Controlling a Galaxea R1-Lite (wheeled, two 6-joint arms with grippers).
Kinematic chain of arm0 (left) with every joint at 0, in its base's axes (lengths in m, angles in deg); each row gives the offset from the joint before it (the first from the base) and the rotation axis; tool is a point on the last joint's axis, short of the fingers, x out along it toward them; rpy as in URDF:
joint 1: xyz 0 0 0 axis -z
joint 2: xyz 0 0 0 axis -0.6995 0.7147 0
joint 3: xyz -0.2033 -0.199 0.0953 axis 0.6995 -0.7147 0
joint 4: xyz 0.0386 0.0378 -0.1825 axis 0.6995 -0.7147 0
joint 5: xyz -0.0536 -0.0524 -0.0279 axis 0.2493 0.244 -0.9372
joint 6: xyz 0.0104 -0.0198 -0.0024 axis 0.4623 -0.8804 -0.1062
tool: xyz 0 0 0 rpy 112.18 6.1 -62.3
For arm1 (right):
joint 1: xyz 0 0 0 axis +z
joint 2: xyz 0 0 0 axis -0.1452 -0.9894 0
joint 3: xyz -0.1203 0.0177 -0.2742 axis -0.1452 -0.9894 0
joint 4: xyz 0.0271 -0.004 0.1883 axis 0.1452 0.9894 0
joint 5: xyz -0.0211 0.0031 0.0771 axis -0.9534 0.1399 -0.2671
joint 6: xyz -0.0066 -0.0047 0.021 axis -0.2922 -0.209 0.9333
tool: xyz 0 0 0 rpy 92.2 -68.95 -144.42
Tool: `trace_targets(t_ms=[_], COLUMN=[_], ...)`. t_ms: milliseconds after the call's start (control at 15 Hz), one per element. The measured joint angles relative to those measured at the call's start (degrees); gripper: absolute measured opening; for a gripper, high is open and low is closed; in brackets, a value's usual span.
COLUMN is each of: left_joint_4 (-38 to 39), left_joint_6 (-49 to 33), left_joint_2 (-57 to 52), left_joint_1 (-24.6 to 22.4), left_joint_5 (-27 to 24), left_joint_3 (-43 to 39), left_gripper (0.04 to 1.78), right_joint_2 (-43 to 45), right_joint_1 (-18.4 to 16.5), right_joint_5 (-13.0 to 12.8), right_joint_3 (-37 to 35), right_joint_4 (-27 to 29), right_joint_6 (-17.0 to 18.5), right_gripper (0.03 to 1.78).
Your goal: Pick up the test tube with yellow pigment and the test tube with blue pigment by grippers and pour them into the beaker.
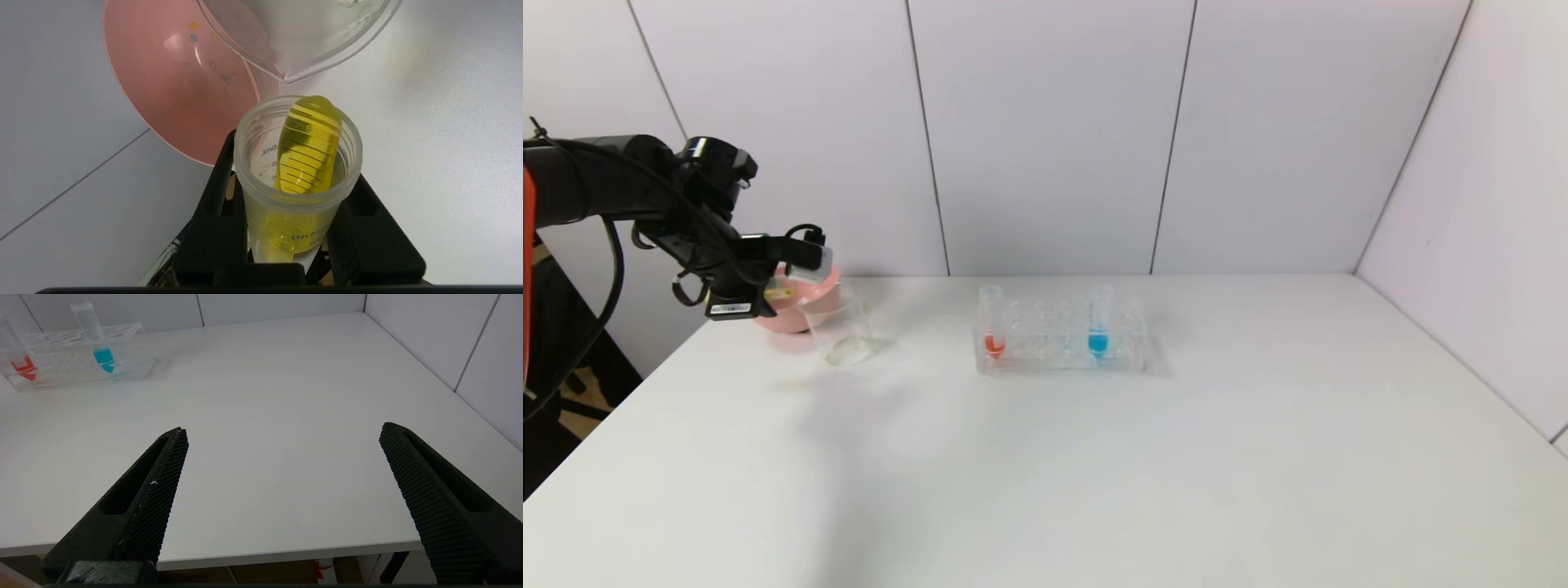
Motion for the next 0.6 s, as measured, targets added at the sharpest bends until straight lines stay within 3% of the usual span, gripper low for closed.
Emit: trace_targets(t_ms=[600], left_joint_4=[0.27], left_joint_6=[-2.44], left_joint_2=[1.38], left_joint_1=[1.71], left_joint_5=[5.64], left_joint_3=[0.18], left_gripper=[0.54], right_joint_2=[0.00], right_joint_1=[0.00], right_joint_5=[0.00], right_joint_3=[0.00], right_joint_4=[0.02], right_joint_6=[0.00], right_gripper=[1.71])
